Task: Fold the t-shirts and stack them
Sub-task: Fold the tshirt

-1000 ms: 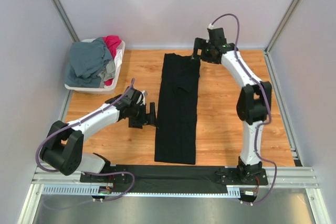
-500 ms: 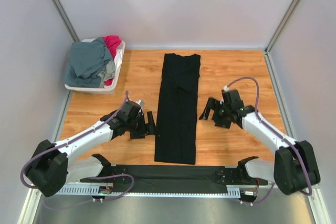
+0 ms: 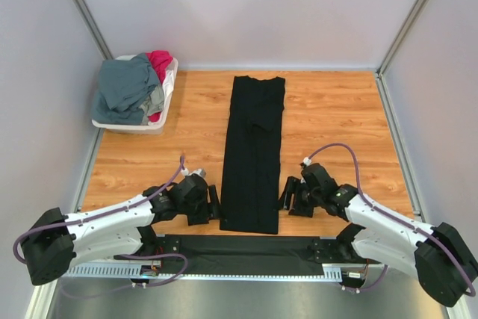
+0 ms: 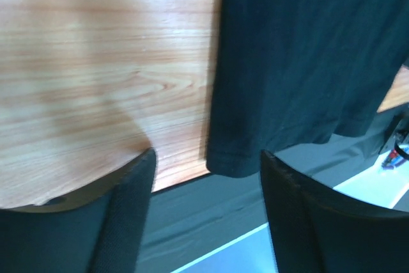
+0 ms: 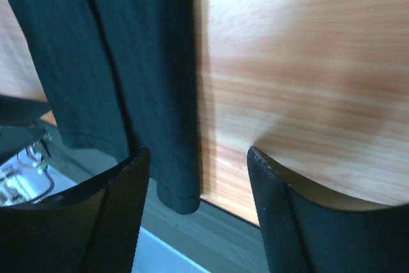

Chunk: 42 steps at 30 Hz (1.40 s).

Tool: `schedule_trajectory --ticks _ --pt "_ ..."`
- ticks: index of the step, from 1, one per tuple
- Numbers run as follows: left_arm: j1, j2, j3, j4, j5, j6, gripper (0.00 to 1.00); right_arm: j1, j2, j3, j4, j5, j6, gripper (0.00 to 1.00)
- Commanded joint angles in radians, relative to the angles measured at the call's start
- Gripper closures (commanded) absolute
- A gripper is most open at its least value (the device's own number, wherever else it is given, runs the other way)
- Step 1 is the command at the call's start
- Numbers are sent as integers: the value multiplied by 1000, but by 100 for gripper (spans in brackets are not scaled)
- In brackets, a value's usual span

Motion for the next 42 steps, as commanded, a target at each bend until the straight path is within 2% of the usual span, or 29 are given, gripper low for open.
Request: schedule_trajectory --ticks 1,4,11,20,24,27,29,30,31,36,42 --pt "-33 35 -7 3 -48 -78 30 53 25 -37 34 13 57 43" --pt "-58 68 -7 37 -40 -84 33 110 20 -47 54 34 100 47" --pt "-83 111 -9 64 -54 -84 34 266 5 -59 31 113 220 48" --pt "-118 115 -4 -8 -106 -131 42 363 77 -47 10 157 289 53" --pt "-121 133 -4 -3 -106 -138 53 373 97 -38 4 162 298 61" --pt "-121 165 -4 9 -91 -136 56 379 88 -42 -22 168 301 66" --pt "-121 185 -5 24 -82 -133 73 380 74 -56 -33 170 304 74" --pt "-123 191 -4 31 -79 -130 100 379 69 -62 -28 170 309 77" --pt "-123 206 -1 29 -77 -128 100 379 62 -71 -25 167 314 83" --pt "-147 234 59 -38 -83 -110 100 379 49 -74 -39 162 318 99" --pt "-225 202 171 -233 -145 -122 100 380 2 -33 -108 146 314 100"
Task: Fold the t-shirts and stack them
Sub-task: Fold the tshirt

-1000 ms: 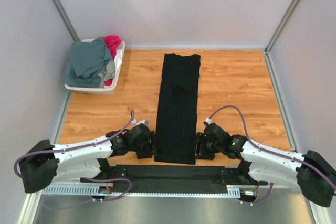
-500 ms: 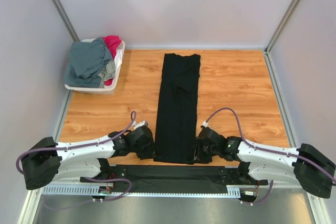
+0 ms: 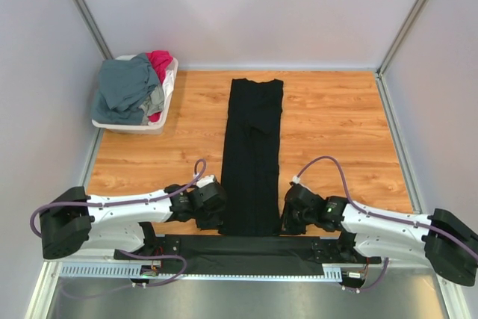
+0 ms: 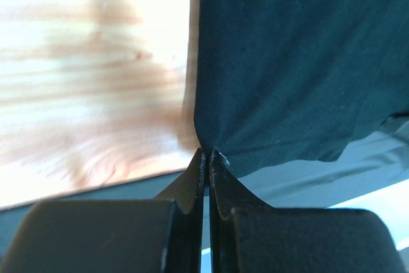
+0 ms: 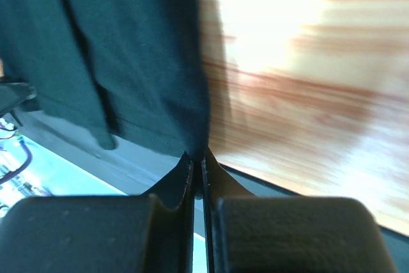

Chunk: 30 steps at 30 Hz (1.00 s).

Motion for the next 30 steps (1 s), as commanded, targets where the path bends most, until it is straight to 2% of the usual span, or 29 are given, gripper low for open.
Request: schedule_trajectory --ticks 1,5,9,12,14,19,22,25,30 --pt "-29 -22 64 -194 -58 21 100 5 -39 23 -154 56 -5 100" --pt "-28 -37 128 -230 -95 62 100 -3 -109 97 -225 114 -11 100" --pt "-6 26 248 -306 -144 142 100 -57 -137 199 -297 166 -70 100" --pt "66 31 325 -326 -139 223 100 -123 -125 264 -329 170 -127 100" --pt "136 26 381 -336 -139 272 100 -208 -106 328 -332 143 -199 100" --pt "273 89 548 -353 -133 474 100 -409 45 503 -317 56 -388 100" --pt "319 176 644 -352 -130 568 100 -465 170 594 -320 45 -455 100" --pt "371 268 722 -359 -116 619 100 -500 266 675 -302 36 -506 99" --pt "434 382 831 -362 -92 665 100 -600 403 749 -216 -79 -529 99"
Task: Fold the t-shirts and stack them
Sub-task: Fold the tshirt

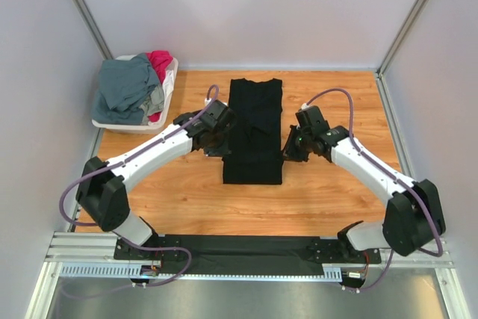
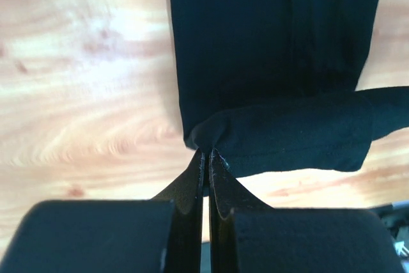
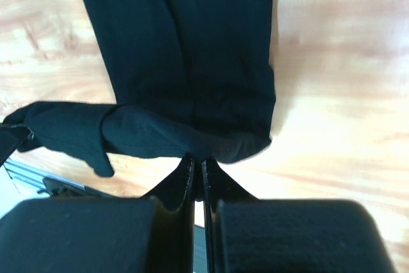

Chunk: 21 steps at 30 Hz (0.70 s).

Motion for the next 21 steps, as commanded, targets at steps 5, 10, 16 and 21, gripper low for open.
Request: schedule_trajectory --ticks 5,10,16,21 --pt "85 154 193 -36 39 129 100 -93 179 163 71 -112 -97 99" --pt "120 240 239 -26 56 117 100 -123 287 203 109 -155 -101 100" --pt "157 317 302 -11 81 132 100 -163 385 263 126 -211 -109 99" --pt "180 383 377 0 93 155 100 -174 437 321 105 -208 -130 100"
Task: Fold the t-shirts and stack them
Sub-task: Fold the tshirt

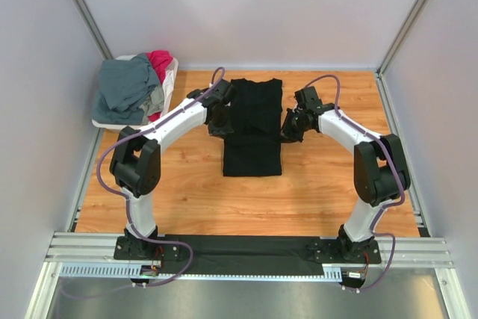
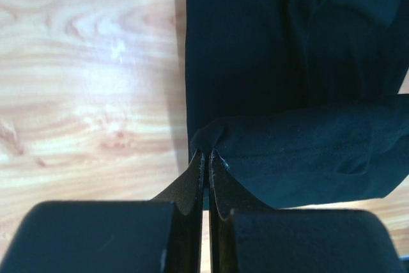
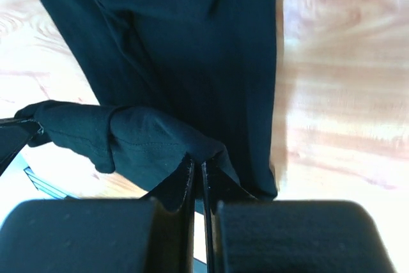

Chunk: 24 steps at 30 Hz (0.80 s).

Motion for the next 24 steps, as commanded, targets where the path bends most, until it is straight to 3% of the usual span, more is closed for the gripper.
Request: schedule_trajectory --ticks 1,24 --pt "21 34 84 15 16 44 100 -12 29 79 13 -23 -32 100" --pt "65 198 180 45 61 71 100 -55 202 217 -24 -14 -57 99"
